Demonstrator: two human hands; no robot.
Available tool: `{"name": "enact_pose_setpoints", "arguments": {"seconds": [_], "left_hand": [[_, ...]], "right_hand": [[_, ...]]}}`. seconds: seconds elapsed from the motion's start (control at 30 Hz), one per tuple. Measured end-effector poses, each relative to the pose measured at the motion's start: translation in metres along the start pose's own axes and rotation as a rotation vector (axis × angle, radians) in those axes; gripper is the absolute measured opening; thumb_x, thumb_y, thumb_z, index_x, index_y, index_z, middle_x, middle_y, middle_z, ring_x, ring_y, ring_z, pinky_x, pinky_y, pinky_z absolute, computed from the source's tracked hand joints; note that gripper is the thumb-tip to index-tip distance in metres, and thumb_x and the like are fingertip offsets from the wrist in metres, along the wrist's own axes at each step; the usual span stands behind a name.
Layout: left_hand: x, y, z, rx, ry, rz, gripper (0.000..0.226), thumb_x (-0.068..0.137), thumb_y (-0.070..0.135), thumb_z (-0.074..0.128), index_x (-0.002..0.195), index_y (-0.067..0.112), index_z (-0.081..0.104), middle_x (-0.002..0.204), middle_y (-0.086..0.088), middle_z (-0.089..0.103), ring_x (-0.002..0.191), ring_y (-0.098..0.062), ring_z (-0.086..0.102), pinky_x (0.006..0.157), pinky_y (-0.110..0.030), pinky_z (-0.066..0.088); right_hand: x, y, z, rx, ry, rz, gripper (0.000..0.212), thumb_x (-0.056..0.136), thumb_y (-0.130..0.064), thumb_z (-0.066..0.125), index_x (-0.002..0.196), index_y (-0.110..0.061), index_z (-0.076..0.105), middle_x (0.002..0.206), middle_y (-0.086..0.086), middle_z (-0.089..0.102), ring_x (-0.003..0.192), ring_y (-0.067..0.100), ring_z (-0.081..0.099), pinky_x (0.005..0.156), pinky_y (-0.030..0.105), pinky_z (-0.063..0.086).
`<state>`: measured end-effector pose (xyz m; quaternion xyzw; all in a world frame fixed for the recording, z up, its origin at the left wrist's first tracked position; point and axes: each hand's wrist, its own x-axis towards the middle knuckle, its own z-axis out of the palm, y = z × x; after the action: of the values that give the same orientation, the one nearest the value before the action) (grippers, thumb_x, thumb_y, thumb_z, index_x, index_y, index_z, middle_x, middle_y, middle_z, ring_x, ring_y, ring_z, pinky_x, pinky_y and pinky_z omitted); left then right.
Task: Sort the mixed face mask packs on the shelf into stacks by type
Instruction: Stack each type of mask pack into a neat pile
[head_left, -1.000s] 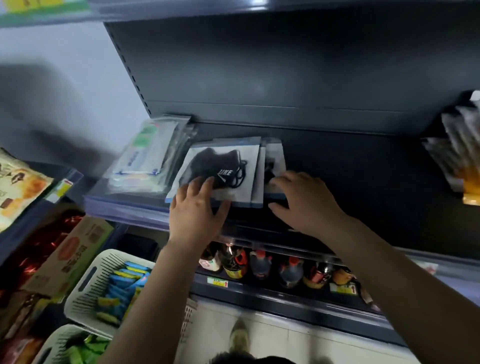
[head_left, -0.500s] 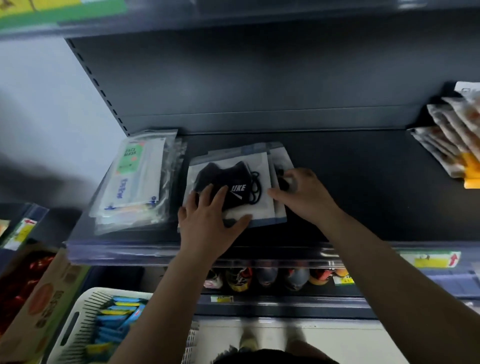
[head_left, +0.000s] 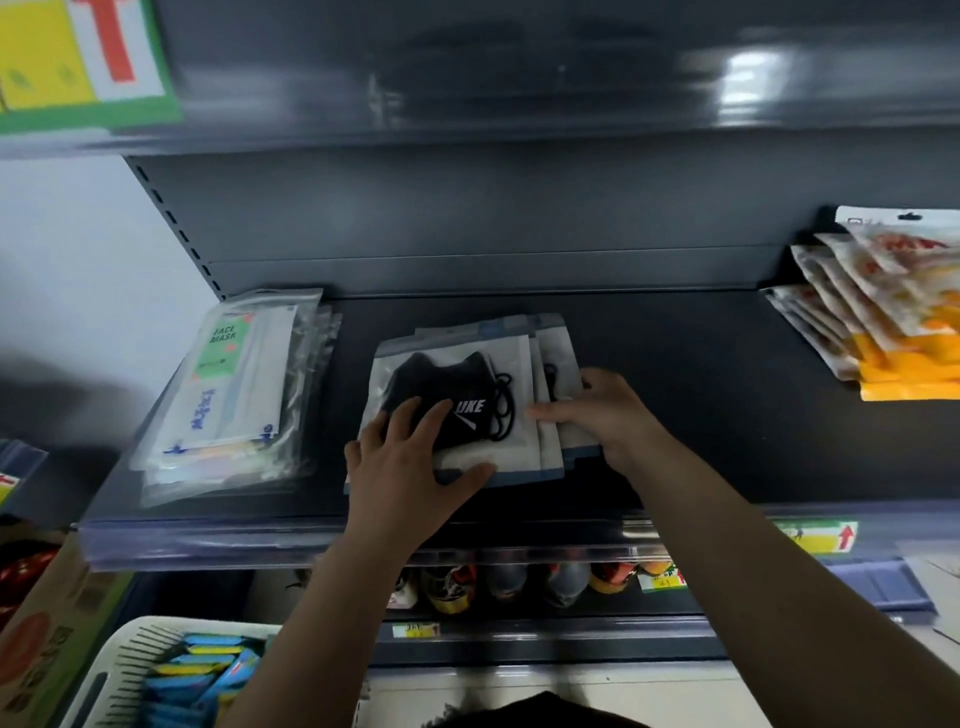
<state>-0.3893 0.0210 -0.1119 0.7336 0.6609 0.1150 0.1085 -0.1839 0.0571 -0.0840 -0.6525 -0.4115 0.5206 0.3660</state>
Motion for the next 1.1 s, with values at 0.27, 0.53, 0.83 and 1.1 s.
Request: {"name": "enact_pose_setpoints", "arguments": {"seconds": [0.27, 0.53, 0.83, 1.1], "left_hand": [[0.002, 0.016, 0.002, -0.048, 0.020, 0.095, 0.093, 0.060, 0.085, 0.031, 0.141, 0.040, 0.028, 0.149, 0.008, 0.030, 0.132, -0.029, 0.032, 0.107, -0.046, 0.029], [0.012, 0.025, -0.004, -0.430, 0.314, 0.044, 0.087, 0.069, 0.063, 0.058, 0.142, 0.023, 0.032, 0.147, -0.003, 0.034, 0.135, -0.029, 0.030, 0.109, -0.043, 0.027], [0.032, 0.038, -0.017, -1.379, 0.035, -0.082, 0.067, 0.067, -0.001, 0.077, 0.125, 0.018, 0.049, 0.110, -0.002, 0.067, 0.099, -0.011, 0.067, 0.082, -0.027, 0.054], [0.022, 0.051, -0.011, -1.343, 0.068, -0.046, 0.043, 0.073, -0.009, 0.069, 0.100, 0.023, 0.060, 0.087, 0.010, 0.073, 0.086, -0.004, 0.068, 0.071, -0.016, 0.054]], "right_hand": [[-0.014, -0.002, -0.013, 0.092, -0.064, -0.102, 0.034, 0.067, -0.005, 0.080, 0.095, -0.017, 0.066, 0.095, 0.001, 0.071, 0.089, 0.016, 0.067, 0.073, 0.026, 0.054], [-0.021, 0.009, -0.039, 0.222, 0.015, -0.315, 0.055, 0.065, 0.008, 0.076, 0.115, -0.003, 0.057, 0.104, 0.009, 0.070, 0.095, 0.021, 0.069, 0.080, 0.037, 0.056], [-0.030, 0.022, -0.072, 0.163, -0.048, -0.497, 0.047, 0.072, 0.018, 0.064, 0.106, -0.015, 0.062, 0.088, -0.004, 0.075, 0.083, 0.012, 0.071, 0.068, 0.024, 0.057], [-0.035, 0.029, -0.081, 0.077, -0.011, -0.515, 0.051, 0.071, 0.020, 0.066, 0.102, -0.020, 0.060, 0.086, -0.016, 0.074, 0.084, 0.001, 0.069, 0.072, 0.013, 0.053]]}}
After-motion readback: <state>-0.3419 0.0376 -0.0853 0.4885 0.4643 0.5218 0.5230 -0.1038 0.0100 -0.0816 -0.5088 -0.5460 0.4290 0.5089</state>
